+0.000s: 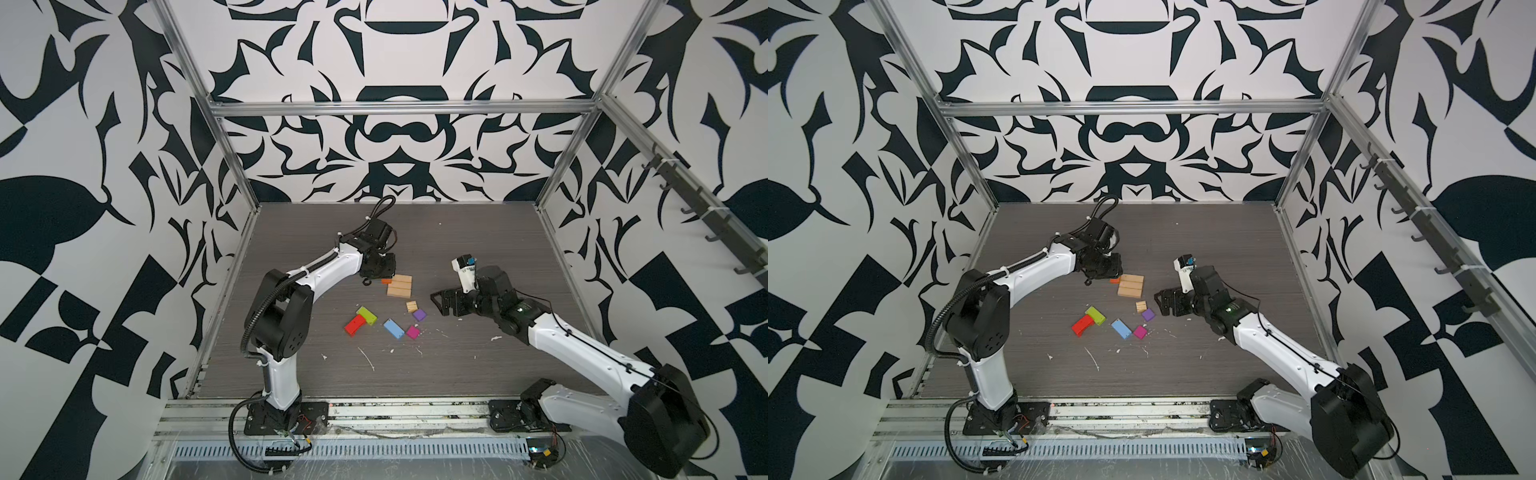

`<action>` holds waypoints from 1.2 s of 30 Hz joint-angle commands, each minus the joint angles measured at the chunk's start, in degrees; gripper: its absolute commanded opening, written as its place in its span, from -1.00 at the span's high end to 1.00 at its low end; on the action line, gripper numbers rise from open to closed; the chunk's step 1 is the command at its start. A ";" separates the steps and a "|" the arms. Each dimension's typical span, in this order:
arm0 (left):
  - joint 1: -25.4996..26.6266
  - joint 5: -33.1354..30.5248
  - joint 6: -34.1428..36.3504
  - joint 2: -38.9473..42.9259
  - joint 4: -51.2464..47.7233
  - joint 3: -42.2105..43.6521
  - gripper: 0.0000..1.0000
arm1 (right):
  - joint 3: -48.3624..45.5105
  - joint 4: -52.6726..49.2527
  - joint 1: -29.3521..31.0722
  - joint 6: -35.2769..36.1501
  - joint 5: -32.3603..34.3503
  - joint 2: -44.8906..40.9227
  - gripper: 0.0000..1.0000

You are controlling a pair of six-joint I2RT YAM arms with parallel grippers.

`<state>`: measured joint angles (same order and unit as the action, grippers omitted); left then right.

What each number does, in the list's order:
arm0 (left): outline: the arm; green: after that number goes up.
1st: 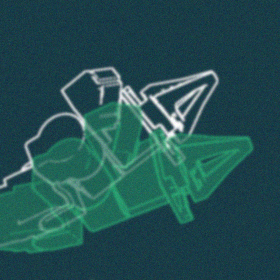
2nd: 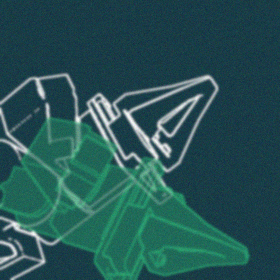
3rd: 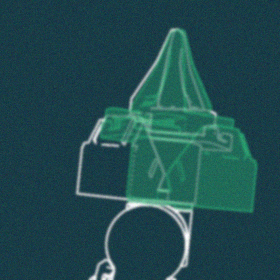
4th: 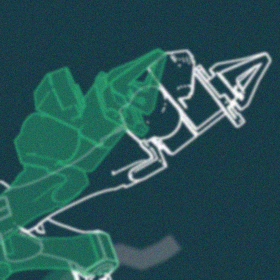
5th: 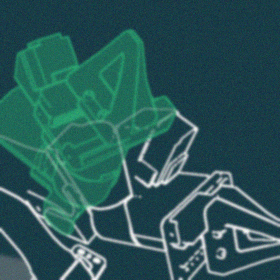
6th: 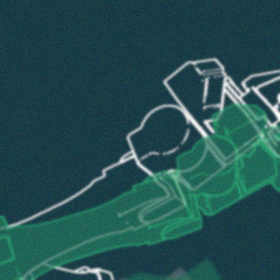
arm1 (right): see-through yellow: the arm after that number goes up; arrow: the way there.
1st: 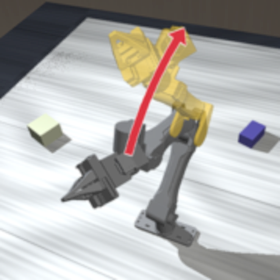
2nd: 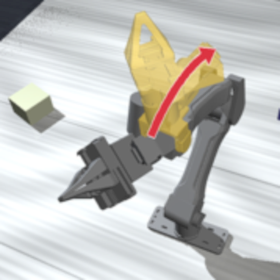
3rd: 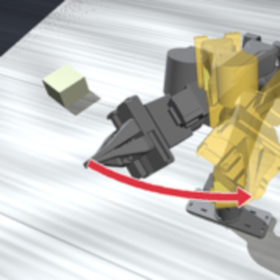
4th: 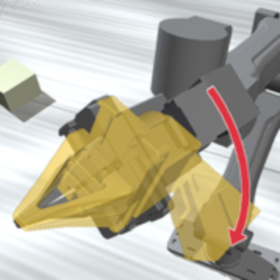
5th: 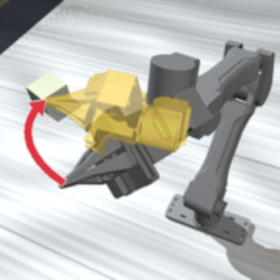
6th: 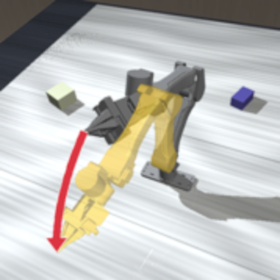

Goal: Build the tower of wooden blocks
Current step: 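Lift the orange block and carry it over the three wood bars with the left gripper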

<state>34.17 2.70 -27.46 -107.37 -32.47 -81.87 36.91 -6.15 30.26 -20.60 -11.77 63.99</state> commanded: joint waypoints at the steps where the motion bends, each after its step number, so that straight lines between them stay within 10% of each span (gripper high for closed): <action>1: 0.54 0.95 1.17 -1.89 -2.64 -2.47 0.41 | -0.36 3.30 0.50 1.95 -1.68 -1.96 -0.94; 36: 3.27 -0.42 -0.12 -10.61 -3.98 -8.13 0.41 | 0.10 2.43 1.53 3.29 -2.91 -2.37 -0.95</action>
<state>37.21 2.76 -27.05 -116.14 -34.81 -88.49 36.45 -5.02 31.40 -17.98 -14.59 62.17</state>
